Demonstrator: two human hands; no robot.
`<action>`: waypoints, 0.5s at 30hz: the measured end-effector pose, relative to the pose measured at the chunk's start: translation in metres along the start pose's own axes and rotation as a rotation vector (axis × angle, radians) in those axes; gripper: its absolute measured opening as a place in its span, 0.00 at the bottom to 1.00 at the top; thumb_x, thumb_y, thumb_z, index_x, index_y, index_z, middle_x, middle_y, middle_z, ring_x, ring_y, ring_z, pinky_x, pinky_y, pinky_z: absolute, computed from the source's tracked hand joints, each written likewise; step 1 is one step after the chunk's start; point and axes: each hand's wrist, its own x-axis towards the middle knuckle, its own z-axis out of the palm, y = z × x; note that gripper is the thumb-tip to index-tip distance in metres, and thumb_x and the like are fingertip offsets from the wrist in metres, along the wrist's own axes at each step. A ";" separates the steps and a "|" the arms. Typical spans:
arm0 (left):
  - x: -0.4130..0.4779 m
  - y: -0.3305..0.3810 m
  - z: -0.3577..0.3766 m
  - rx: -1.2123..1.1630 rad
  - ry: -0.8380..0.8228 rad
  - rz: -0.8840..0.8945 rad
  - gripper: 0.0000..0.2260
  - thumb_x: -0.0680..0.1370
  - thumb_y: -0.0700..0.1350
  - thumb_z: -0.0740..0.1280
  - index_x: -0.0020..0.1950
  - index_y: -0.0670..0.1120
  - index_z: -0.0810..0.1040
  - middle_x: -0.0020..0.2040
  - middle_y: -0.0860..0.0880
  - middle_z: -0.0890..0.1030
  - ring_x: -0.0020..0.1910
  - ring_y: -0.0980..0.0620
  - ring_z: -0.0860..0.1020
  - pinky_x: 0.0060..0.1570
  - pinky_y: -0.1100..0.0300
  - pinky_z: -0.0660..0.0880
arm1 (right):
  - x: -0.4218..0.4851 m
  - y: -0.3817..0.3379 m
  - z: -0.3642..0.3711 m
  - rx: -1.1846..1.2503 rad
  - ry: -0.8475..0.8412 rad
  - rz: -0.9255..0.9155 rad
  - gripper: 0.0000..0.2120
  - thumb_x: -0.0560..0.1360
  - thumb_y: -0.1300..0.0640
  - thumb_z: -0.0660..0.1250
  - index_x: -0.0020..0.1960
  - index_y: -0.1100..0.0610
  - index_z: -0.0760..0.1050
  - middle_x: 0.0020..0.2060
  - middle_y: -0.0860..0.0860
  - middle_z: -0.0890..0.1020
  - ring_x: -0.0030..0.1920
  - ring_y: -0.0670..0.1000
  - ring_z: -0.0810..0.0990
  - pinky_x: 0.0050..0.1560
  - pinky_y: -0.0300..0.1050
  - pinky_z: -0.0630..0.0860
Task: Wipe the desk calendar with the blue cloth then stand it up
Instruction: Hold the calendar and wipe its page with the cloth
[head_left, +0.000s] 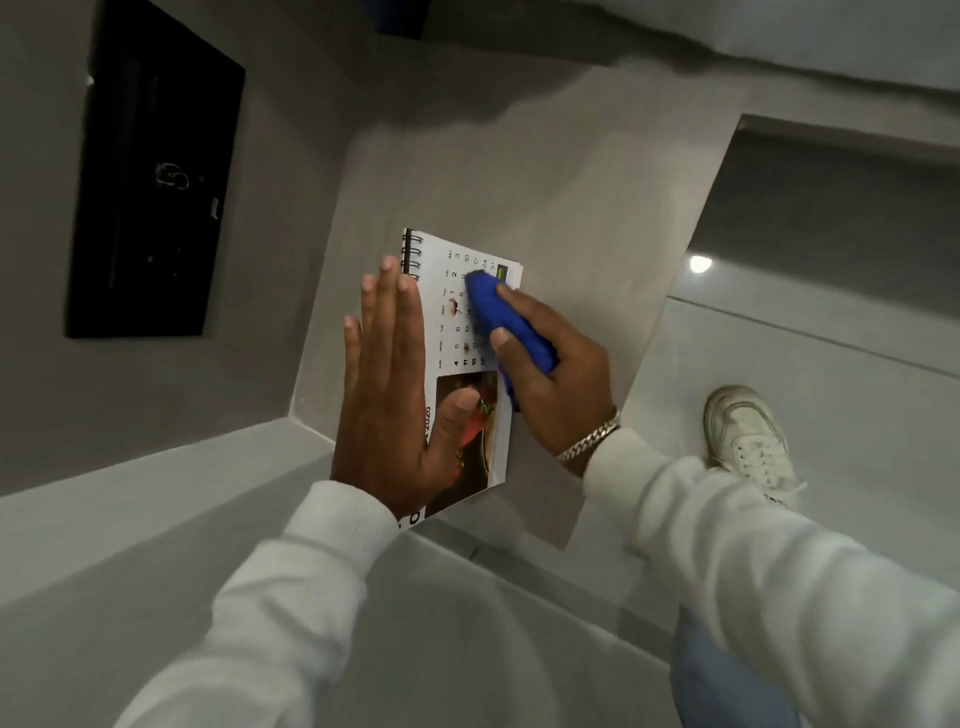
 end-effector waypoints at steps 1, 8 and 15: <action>0.000 0.000 0.000 -0.007 0.003 0.005 0.37 0.79 0.64 0.45 0.78 0.40 0.43 0.80 0.46 0.42 0.80 0.48 0.39 0.78 0.40 0.42 | -0.009 0.002 0.005 0.010 -0.003 0.011 0.19 0.77 0.60 0.66 0.67 0.58 0.72 0.65 0.58 0.78 0.62 0.52 0.78 0.64 0.49 0.77; 0.002 0.002 -0.001 -0.057 -0.007 -0.019 0.38 0.79 0.64 0.45 0.77 0.37 0.46 0.80 0.39 0.45 0.80 0.44 0.41 0.77 0.34 0.47 | -0.051 0.012 0.010 -0.055 -0.081 0.073 0.19 0.77 0.58 0.66 0.68 0.55 0.71 0.67 0.57 0.75 0.68 0.55 0.74 0.68 0.55 0.73; 0.002 -0.003 0.002 -0.053 -0.002 -0.018 0.38 0.79 0.64 0.46 0.78 0.38 0.45 0.80 0.39 0.45 0.81 0.43 0.42 0.75 0.31 0.51 | 0.022 -0.006 0.010 -0.082 0.055 0.022 0.20 0.78 0.56 0.65 0.69 0.57 0.70 0.67 0.59 0.75 0.64 0.57 0.77 0.63 0.56 0.77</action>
